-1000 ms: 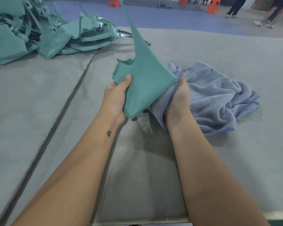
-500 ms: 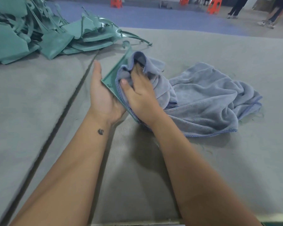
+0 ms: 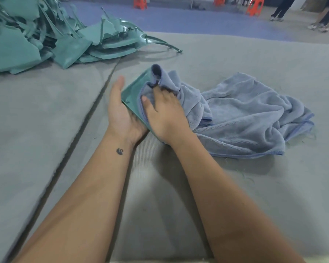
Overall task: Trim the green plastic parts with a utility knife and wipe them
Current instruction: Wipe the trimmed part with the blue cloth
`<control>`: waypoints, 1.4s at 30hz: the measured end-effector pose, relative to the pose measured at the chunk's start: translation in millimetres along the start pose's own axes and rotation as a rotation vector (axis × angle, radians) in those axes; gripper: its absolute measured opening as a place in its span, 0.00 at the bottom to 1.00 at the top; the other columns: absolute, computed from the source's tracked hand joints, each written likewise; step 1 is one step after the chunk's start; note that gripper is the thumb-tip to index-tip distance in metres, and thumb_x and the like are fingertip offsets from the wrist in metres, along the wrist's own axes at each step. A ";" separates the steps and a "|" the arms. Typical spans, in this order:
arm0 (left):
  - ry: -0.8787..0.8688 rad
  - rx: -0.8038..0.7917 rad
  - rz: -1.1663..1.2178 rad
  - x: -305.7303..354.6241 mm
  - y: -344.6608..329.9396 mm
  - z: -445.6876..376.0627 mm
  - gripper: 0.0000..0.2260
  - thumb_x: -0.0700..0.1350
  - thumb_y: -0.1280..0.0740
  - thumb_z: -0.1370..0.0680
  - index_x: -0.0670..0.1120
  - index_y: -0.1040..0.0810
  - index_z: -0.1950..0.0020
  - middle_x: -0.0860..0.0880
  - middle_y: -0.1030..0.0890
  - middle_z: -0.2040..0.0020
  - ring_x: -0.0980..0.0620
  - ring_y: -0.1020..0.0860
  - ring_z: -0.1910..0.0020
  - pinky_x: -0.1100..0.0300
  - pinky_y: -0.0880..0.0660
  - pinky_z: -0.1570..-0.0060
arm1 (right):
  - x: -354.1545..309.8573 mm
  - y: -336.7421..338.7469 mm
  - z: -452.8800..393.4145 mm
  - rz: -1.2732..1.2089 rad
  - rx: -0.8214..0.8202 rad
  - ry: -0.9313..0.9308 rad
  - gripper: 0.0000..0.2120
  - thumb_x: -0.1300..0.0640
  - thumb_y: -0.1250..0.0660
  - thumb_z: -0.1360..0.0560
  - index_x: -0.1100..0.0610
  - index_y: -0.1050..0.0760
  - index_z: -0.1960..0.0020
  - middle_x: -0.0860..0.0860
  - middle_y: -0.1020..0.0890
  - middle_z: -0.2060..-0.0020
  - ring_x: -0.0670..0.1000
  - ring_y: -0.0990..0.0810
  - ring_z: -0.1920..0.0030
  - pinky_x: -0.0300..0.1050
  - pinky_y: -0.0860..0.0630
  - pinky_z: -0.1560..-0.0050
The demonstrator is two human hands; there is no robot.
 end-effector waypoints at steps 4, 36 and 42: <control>-0.046 0.155 -0.029 1.8 3.8 1.2 0.24 0.50 0.42 0.19 0.36 0.31 0.28 0.36 0.28 0.31 0.39 0.29 0.31 0.44 0.30 0.33 | 8.6 15.6 6.0 -0.138 0.120 0.009 0.19 0.58 0.34 0.24 0.52 0.35 0.71 0.47 0.32 0.75 0.49 0.35 0.66 0.44 0.40 0.64; -0.251 0.363 -0.162 10.9 8.9 -4.7 0.17 0.53 0.46 0.16 0.43 0.23 0.41 0.44 0.17 0.46 0.49 0.18 0.49 0.57 0.19 0.51 | 31.6 26.1 6.7 -1.248 0.074 -0.407 0.09 0.53 0.37 0.20 0.55 0.20 0.51 0.45 0.16 0.62 0.43 0.18 0.60 0.35 0.22 0.57; -0.180 0.166 -0.083 5.6 2.5 -3.7 0.20 0.52 0.49 0.15 0.41 0.23 0.42 0.45 0.15 0.49 0.51 0.17 0.49 0.59 0.21 0.51 | 22.6 28.8 8.3 -0.698 0.115 -0.061 0.22 0.71 0.33 0.27 0.60 0.27 0.34 0.46 0.21 0.47 0.31 0.23 0.49 0.28 0.29 0.44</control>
Point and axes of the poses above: each hand's wrist, its own z-axis away from the middle knuckle, its own y-axis out of the back of the hand, x = y × z, the point moved 4 cm from there along -z, towards the middle knuckle
